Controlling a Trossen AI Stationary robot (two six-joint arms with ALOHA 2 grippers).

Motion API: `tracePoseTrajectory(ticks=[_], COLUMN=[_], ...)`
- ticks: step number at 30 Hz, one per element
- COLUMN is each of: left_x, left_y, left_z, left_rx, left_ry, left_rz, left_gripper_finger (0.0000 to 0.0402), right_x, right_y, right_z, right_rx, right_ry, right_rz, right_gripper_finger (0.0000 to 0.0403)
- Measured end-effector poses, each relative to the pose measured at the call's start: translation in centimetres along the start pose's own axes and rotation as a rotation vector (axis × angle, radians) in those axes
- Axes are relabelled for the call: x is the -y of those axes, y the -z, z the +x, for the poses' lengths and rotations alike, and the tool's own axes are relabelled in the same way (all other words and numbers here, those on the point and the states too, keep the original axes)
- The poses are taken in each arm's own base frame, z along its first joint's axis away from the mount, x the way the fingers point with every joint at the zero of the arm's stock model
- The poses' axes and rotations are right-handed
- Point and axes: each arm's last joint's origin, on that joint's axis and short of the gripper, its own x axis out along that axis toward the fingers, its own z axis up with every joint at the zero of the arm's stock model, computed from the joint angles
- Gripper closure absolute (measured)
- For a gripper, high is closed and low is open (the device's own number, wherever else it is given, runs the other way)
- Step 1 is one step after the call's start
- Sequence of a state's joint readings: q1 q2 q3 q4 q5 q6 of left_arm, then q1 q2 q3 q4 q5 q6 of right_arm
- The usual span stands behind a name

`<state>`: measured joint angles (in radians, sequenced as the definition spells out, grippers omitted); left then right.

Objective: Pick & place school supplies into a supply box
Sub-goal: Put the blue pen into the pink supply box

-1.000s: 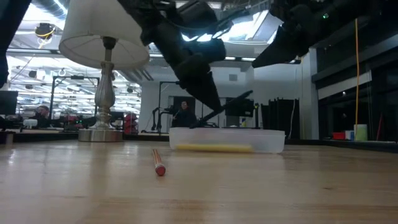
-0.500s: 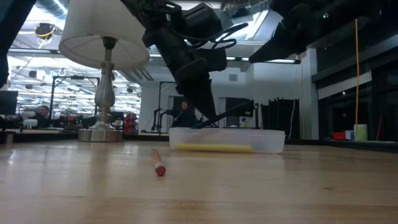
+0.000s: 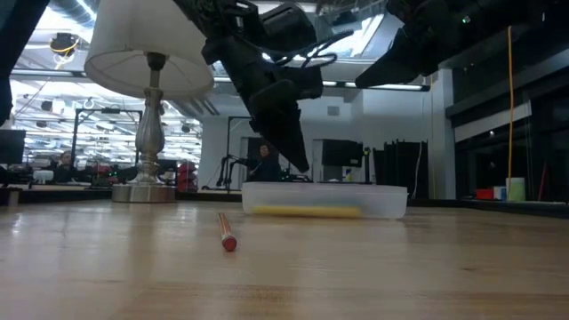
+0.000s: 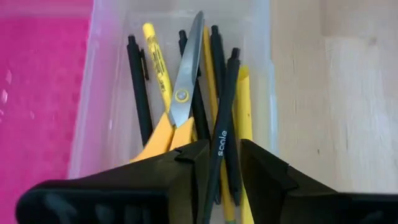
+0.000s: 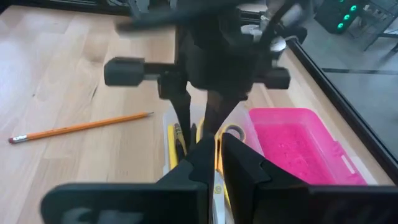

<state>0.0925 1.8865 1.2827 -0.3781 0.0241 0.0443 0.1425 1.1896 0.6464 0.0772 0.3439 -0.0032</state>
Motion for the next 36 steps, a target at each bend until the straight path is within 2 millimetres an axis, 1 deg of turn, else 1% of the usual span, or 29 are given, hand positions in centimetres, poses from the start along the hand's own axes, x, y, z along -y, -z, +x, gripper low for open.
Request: tracePoseTrajectory(ticks=[2,6,10,14,16,18,21,23,27,31,34,36], left_x=[0.0,0.0,0.2,0.4,0.6,0.9,1.6,2.2,3.5,4.7,5.1,5.2], left_y=[-0.2,-0.8,-1.4,-1.8,-1.5,-1.2,-0.1,1.0,3.2,5.3,6.6,7.1], left_z=[-0.4,-1.6,-4.0,-6.9,-8.5,-9.5,-10.8,-11.2,-11.0,-10.5,-10.3,-10.4], left_rx=[0.013,0.028,0.079,0.127,0.127,0.150,0.165,0.190,0.298,0.407,0.440,0.441], left_ry=[-0.002,-0.004,0.000,-0.001,-0.008,-0.033,-0.067,-0.071,-0.049,-0.018,-0.013,-0.011], left_rz=[0.053,0.093,0.152,0.160,0.165,0.170,0.157,0.144,0.127,0.147,0.205,0.218], left_gripper_finger=[0.0318,0.0328,0.0346,0.0370,0.0384,0.0396,0.0398,0.0399,0.0401,0.0399,0.0400,0.0401], right_x=[0.0,0.0,0.0,0.0,0.0,0.0,0.0,0.0,0.0,0.0,-0.1,-0.2], right_y=[0.0,0.0,0.2,0.8,0.9,0.8,0.7,0.7,0.9,0.6,0.2,0.0], right_z=[0.0,0.0,0.0,0.0,0.0,0.0,0.0,0.0,0.0,0.0,0.0,0.0], right_rx=[0.001,0.001,-0.021,-0.078,-0.087,-0.082,-0.073,-0.075,-0.086,-0.063,-0.024,-0.005], right_ry=[0.000,0.001,-0.008,-0.012,-0.012,-0.013,-0.014,-0.015,-0.015,-0.016,-0.019,-0.053], right_rz=[0.000,0.010,0.014,-0.002,-0.001,-0.003,-0.004,-0.004,-0.008,0.006,0.065,0.118], right_gripper_finger=[0.0367,0.0367,0.0367,0.0367,0.0367,0.0367,0.0367,0.0367,0.0367,0.0367,0.0367,0.0367])
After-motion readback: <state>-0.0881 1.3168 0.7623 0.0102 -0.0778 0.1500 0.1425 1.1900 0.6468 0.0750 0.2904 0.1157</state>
